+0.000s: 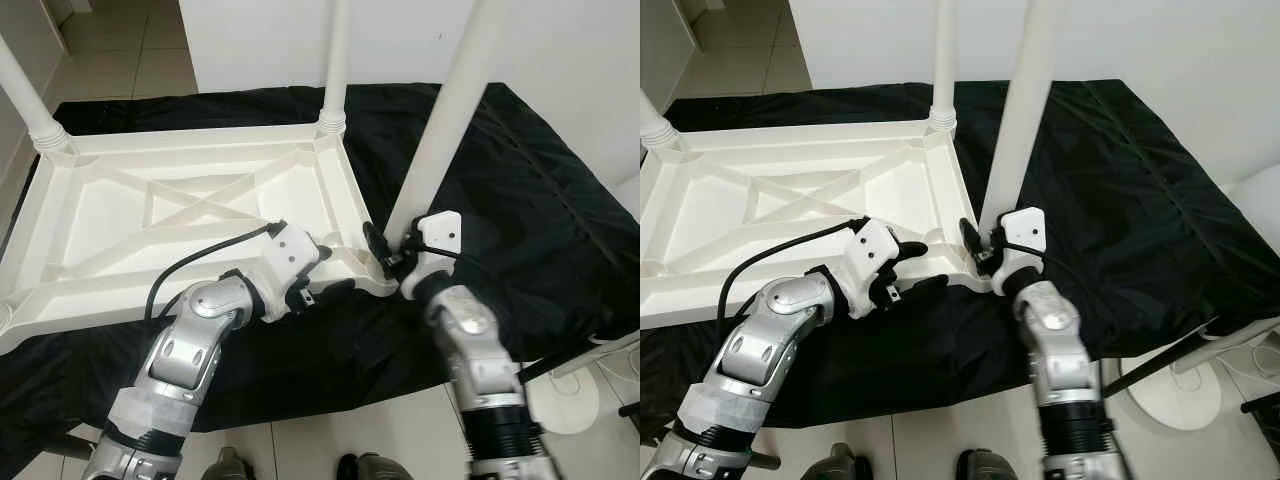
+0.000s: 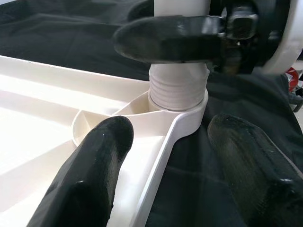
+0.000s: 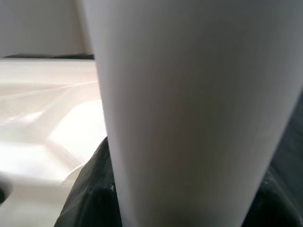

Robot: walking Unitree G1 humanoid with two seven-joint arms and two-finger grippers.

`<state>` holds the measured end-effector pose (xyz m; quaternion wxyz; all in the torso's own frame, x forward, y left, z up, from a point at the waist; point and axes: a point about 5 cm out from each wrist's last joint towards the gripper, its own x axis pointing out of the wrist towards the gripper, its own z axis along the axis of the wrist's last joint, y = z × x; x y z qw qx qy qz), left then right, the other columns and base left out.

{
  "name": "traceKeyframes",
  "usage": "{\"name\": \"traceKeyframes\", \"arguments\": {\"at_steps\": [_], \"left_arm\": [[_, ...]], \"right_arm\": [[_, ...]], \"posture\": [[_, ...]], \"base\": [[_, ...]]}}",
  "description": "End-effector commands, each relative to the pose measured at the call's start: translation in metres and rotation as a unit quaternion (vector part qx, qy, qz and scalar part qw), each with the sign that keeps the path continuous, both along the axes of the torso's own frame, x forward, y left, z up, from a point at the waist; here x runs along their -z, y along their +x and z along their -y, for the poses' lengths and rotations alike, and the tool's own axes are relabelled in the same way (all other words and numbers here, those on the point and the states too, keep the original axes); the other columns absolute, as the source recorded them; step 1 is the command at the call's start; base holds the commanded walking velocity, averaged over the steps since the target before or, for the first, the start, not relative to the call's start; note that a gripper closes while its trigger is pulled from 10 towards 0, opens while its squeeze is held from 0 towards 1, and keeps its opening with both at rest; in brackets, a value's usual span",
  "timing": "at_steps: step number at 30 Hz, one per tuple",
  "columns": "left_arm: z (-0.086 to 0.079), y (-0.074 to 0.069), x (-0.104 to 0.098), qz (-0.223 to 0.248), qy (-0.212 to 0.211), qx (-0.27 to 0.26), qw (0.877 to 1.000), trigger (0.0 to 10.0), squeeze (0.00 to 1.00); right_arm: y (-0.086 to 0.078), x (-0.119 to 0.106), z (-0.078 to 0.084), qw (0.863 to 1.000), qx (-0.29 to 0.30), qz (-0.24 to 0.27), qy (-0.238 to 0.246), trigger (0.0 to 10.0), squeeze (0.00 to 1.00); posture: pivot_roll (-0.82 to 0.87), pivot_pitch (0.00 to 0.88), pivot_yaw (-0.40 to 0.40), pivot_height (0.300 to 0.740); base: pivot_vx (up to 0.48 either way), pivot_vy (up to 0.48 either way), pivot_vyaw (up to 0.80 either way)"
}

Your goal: Building children table

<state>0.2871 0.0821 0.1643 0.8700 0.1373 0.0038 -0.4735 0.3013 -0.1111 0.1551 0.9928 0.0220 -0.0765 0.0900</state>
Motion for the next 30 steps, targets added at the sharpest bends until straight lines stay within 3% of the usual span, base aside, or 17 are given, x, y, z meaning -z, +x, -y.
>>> {"name": "traceKeyframes", "arguments": {"at_steps": [1, 8, 9, 13, 19, 20, 22, 23, 24, 30], "left_arm": [[-0.01, 0.013, -0.001, 0.024, -0.009, -0.124, 0.992, 10.0, 0.0], [-0.017, 0.022, -0.008, 0.035, -0.012, -0.149, 0.988, 10.0, 0.0], [-0.017, 0.022, -0.008, 0.035, -0.01, -0.148, 0.988, 10.0, 0.0], [-0.018, 0.022, -0.008, 0.036, -0.008, -0.148, 0.988, 10.0, 0.0], [-0.015, 0.018, -0.008, 0.043, -0.016, -0.138, 0.989, 10.0, 0.0], [-0.011, 0.014, -0.006, 0.042, -0.017, -0.125, 0.991, 10.0, 0.0], [-0.009, 0.012, -0.004, 0.041, -0.017, -0.116, 0.992, 10.0, 0.0], [-0.006, 0.009, -0.003, 0.038, -0.017, -0.105, 0.994, 10.0, 0.0], [-0.003, 0.005, 0.0, 0.022, -0.02, -0.086, 0.996, 10.0, 0.0], [0.0, -0.001, 0.002, -0.004, -0.032, -0.052, 0.998, 10.0, 0.0]], "right_arm": [[0.0, 0.018, 0.003, 0.998, 0.052, -0.045, 0.007, 10.0, 0.0], [0.0, 0.009, -0.011, 0.999, 0.033, -0.029, 0.019, 10.0, 0.0], [-0.001, 0.01, -0.009, 0.999, 0.031, -0.029, 0.022, 10.0, 1.0], [-0.002, 0.01, -0.005, 0.999, 0.032, -0.028, 0.034, 10.0, 1.0], [0.0, 0.002, 0.002, 1.0, 0.018, -0.001, 0.006, 10.0, 1.0], [0.001, -0.001, 0.005, 1.0, -0.011, 0.007, -0.012, 10.0, 0.87], [0.002, -0.002, 0.006, 0.999, -0.028, 0.011, -0.025, 10.0, 0.87], [0.003, -0.003, 0.008, 0.998, -0.052, 0.017, -0.043, 10.0, 0.05], [0.002, -0.002, 0.008, 0.993, -0.095, 0.018, -0.06, 10.0, 0.0], [0.002, -0.001, 0.008, 0.984, -0.156, 0.02, -0.087, 10.0, 0.0]], "posture": [[-0.05, 0.058, 0.005, 0.74], [-0.05, 0.058, 0.013, 0.74], [-0.05, 0.058, 0.015, 0.74], [-0.05, 0.061, 0.014, 0.74], [-0.05, 0.068, 0.019, 0.74], [-0.05, 0.068, 0.015, 0.74], [-0.05, 0.068, 0.015, 0.74], [-0.05, 0.067, 0.012, 0.74], [-0.05, 0.066, 0.01, 0.74], [-0.05, 0.064, 0.006, 0.74]], "base": [[0.0, 0.0, 0.0], [0.0, 0.0, 0.0], [0.0, 0.0, 0.0], [0.0, 0.0, 0.0], [0.0, 0.0, 0.0], [0.0, 0.0, 0.0], [0.0, 0.0, 0.0], [0.0, 0.0, 0.0], [0.0, 0.0, 0.0], [0.0, 0.0, 0.0]]}}
